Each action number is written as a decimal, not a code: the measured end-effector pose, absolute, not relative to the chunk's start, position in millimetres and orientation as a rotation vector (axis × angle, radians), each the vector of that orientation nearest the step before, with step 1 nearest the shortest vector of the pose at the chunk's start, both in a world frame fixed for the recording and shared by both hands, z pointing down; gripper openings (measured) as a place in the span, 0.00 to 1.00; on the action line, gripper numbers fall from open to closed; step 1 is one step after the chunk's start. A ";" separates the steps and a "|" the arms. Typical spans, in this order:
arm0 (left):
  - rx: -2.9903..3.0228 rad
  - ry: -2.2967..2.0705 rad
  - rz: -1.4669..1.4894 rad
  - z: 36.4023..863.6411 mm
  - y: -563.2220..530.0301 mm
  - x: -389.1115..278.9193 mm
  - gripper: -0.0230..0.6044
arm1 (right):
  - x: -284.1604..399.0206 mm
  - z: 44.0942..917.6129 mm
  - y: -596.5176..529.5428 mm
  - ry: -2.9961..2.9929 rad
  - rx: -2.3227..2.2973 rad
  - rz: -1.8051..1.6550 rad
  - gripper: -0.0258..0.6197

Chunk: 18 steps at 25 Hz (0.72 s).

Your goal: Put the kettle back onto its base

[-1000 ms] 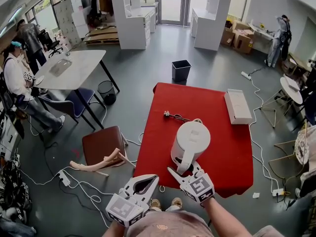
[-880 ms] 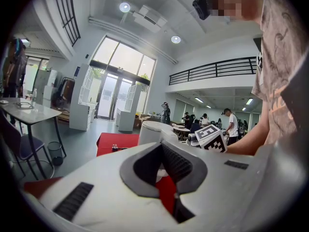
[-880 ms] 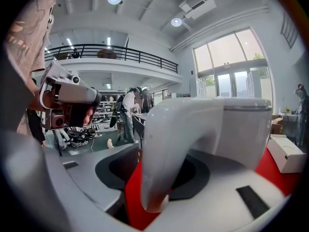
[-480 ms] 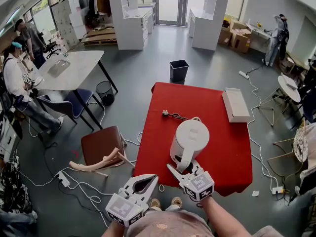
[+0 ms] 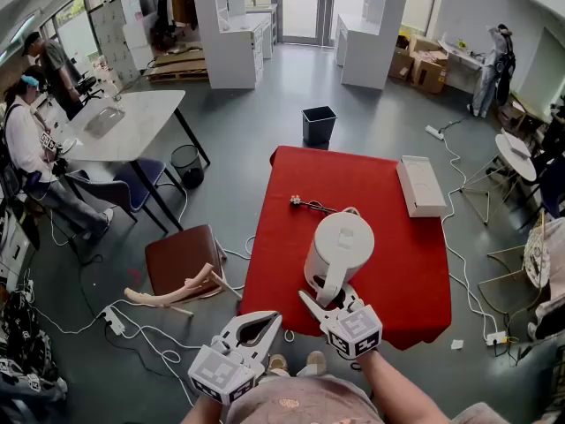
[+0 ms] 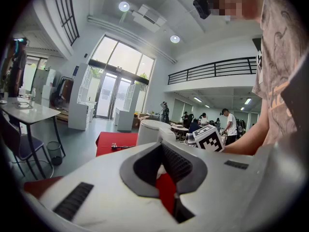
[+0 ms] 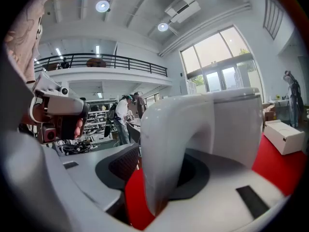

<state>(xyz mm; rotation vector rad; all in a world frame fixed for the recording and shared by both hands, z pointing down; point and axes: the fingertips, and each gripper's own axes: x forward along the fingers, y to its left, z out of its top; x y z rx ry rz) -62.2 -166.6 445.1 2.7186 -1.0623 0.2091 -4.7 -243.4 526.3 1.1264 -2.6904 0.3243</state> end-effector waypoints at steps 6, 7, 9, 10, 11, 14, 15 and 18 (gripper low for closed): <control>2.712 -1.063 0.209 443.4 -167.8 -64.2 0.04 | -2.1 539.5 -244.0 -2.681 1.130 0.429 0.38; 2.711 -1.063 0.209 443.3 -167.5 -63.6 0.04 | 3.2 547.1 -242.9 -2.665 1.151 0.456 0.38; 2.709 -1.062 0.206 444.7 -165.4 -63.7 0.04 | 15.5 556.0 -236.6 -2.635 1.196 0.420 0.35; 2.707 -1.064 0.205 446.8 -164.5 -65.5 0.04 | 18.7 557.5 -233.0 -2.628 1.199 0.400 0.34; 2.704 -1.069 0.205 449.3 -164.2 -68.2 0.04 | 19.9 557.9 -230.8 -2.627 1.196 0.396 0.35; 2.691 -1.064 0.227 443.6 -167.2 -68.5 0.04 | 20.7 558.8 -229.8 -2.624 1.190 0.409 0.38; 2.684 -1.054 0.241 437.6 -168.9 -65.8 0.04 | 20.6 559.2 -229.2 -2.622 1.185 0.410 0.38; 2.687 -1.040 0.248 437.1 -168.7 -62.2 0.04 | 23.5 559.1 -224.0 -2.620 1.176 0.417 0.38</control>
